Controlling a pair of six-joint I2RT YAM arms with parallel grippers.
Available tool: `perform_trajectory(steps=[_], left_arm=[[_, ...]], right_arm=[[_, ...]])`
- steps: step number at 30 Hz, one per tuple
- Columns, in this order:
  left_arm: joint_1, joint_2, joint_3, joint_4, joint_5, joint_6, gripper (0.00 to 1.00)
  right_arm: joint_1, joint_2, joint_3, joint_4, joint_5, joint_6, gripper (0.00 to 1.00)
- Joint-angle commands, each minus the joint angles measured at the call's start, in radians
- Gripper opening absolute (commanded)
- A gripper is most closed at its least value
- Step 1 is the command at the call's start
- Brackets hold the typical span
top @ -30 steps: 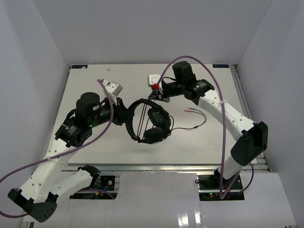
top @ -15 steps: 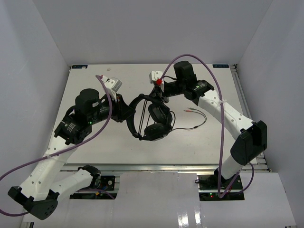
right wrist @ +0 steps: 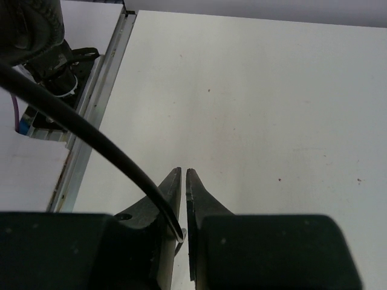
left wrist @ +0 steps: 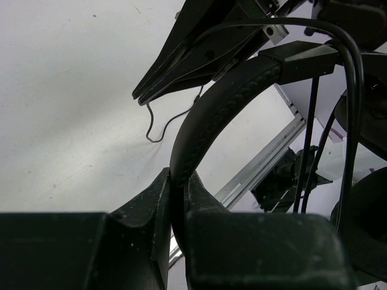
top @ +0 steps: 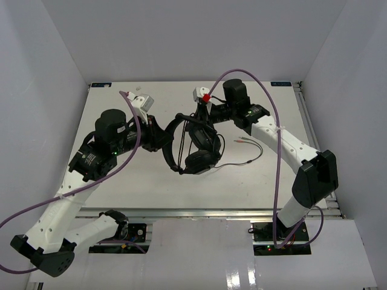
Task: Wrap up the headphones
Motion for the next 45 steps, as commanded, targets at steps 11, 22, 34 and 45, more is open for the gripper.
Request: perform_trajectory(steps=[11,22,34,45], left_arm=[[-0.005,0.046,0.168,0.01,-0.045,-0.086,0.0],[-0.005,-0.003,0.23,0.0,-0.286,-0.187,0.0],[-0.005,-0.016,0.337,-0.004,-0.631,-0.272,0.0],[-0.005,0.03,0.304,0.021,-0.938,-0.343,0.0]], right_arm=[[-0.005,0.014,-0.266,0.584,-0.104,0.4,0.16],[0.001,-0.027,-0.527,0.828,-0.142,0.482,0.15],[0.012,-0.131,-0.722,0.823,-0.213,0.395,0.1],[0.056,-0.28,-0.567,0.025,-0.044,-0.209,0.08]])
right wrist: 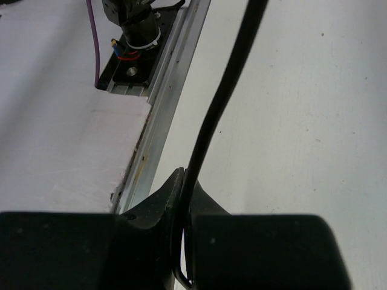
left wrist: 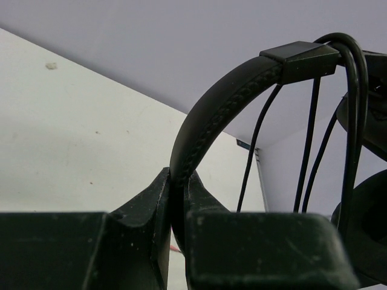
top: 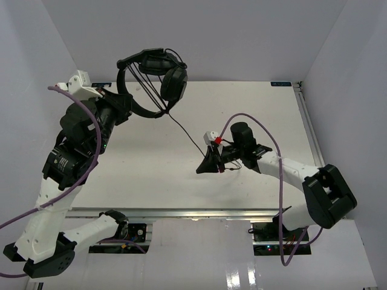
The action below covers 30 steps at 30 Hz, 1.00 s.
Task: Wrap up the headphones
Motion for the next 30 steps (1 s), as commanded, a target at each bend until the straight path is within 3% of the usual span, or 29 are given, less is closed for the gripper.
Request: perform_trajectory(steps=[1,6,10,19,30], left_arm=[[-0.005,0.028,-0.002,0.057,-0.191,-0.047,0.0],[-0.005,0.072,-0.026,0.085,-0.259,-0.023,0.0],[-0.005,0.091,-0.041,0.085,-0.288,0.014,0.0],[-0.003,0.089,-0.082,0.088,-0.264,0.044,0.0],[-0.002,0.192,-0.077,0.07,-0.226,0.111,0.0]], right_arm=[[0.022,-0.071,0.153,-0.521,0.112,-0.438,0.08],[0.03,-0.087,0.29,-0.871,0.315,-0.737,0.08],[0.03,-0.136,0.391,-1.033,0.445,-0.874,0.08],[0.034,-0.272,0.539,-1.242,0.529,-0.976,0.08],[0.123,-0.308,0.802,-1.307,0.647,-0.906,0.08]])
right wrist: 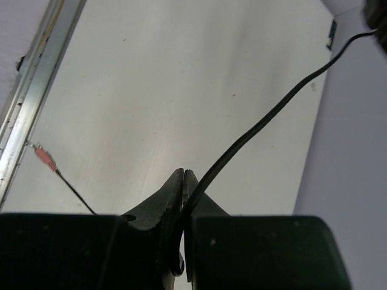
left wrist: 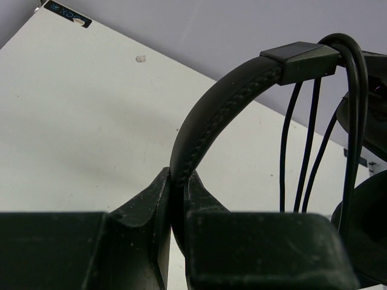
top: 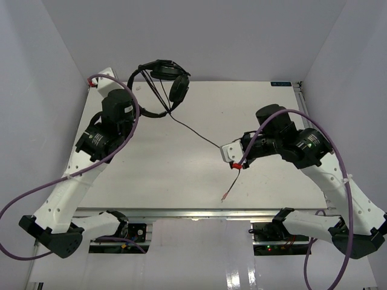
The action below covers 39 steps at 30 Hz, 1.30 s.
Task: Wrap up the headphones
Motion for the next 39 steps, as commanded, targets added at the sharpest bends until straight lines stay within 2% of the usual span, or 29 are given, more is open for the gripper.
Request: perform_trajectory(steps=[1,7,12,24,29,39], left_arm=[[-0.002,0.028,-0.001,0.042,0.013,0.019,0.0],[-0.002,0.072,-0.048,0.042,0.082,0.03,0.0],[-0.002,0.088,-0.124,0.053,0.164,0.059,0.0],[-0.005,0.021,-0.376,0.119,0.392,0.211,0.0],[-0.005,-0.027,-0.431,0.133,0.481,0.312,0.0],[-0.005,-0.107,-0.462,0.141,0.669,0.409,0.0]], right_arm=[[0.038,0.007,0.143,-0.047,0.086,0.036,0.08],[0.133,0.046,0.231,0.025,0.224,0.105,0.08],[0.162,0.084,0.271,0.115,0.351,0.133,0.08],[0.207,0.205,0.304,0.32,0.594,0.059,0.08],[0.205,0.252,0.302,0.364,0.626,0.041,0.08],[0.204,0.338,0.355,0.373,0.57,0.063,0.08]])
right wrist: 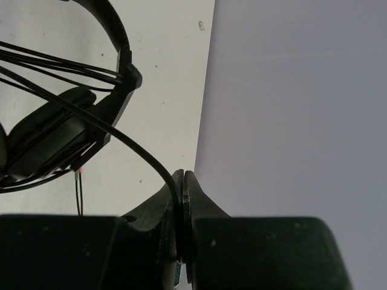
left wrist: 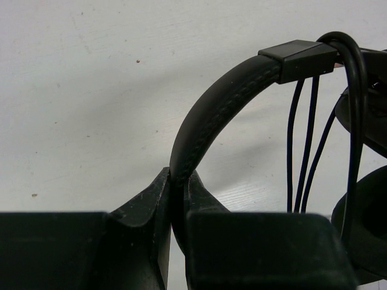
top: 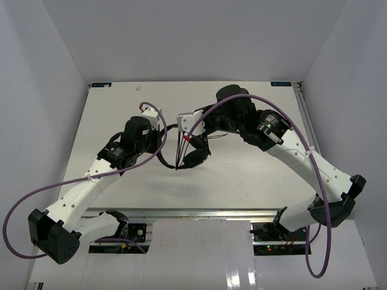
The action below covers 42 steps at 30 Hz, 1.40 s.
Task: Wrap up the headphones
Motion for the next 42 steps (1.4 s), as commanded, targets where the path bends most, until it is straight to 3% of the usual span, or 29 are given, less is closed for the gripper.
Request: perform_trajectory(steps=[1,19,42], left_arm=[[-0.001,-0.061,-0.006,0.047,0.137,0.061,0.0],[-0.023,-0.134,-0.059,0.038,0.303,0.081,0.0],[-0.025,-0.23,-0.076,0.039,0.298,0.057,0.0]], right_arm=[[0.0,0.022,0.079,0.075,-0.011,0.007,0.08],[-0.001,0.142,0.152,0.072,-0.092,0.045,0.08],[-0.156,0.203,0.172,0.047,-0.225,0.12,0.08]])
